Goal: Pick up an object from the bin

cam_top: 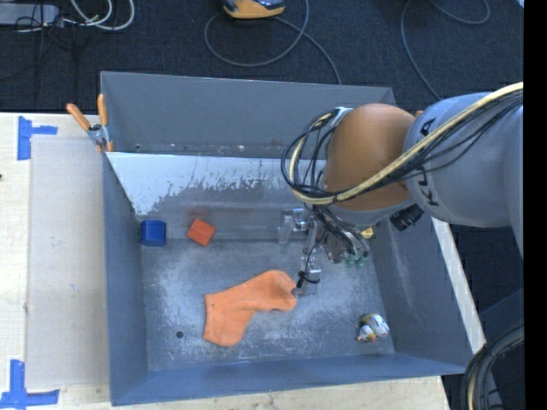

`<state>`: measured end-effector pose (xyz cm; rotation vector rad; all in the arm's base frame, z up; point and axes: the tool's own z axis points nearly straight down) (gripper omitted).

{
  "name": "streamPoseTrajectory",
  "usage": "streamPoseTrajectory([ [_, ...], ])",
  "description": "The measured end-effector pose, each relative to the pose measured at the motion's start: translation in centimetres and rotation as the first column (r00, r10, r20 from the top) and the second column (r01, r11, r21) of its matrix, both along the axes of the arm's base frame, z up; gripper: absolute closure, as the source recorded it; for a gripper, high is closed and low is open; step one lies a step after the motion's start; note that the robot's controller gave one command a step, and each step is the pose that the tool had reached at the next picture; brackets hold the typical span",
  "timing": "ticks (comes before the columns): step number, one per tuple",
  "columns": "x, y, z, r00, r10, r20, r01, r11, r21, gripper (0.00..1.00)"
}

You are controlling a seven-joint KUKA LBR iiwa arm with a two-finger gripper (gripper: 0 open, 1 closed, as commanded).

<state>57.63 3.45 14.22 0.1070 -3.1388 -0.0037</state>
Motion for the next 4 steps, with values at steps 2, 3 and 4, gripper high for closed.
streamPoseTrajectory([
  [2, -4.5, 1.0, -6.3, 0.999, -0.043, 0.0, 0.043, 0.999, 0.0, 0.0],
  [3, -4.5, 1.6, -7.7, 0.999, -0.037, -0.002, 0.037, 0.999, -0.002, 0.0],
  [4, -0.9, 0.5, -7.2, 0.996, -0.087, 0.001, 0.087, 0.996, 0.0, 1.0],
])
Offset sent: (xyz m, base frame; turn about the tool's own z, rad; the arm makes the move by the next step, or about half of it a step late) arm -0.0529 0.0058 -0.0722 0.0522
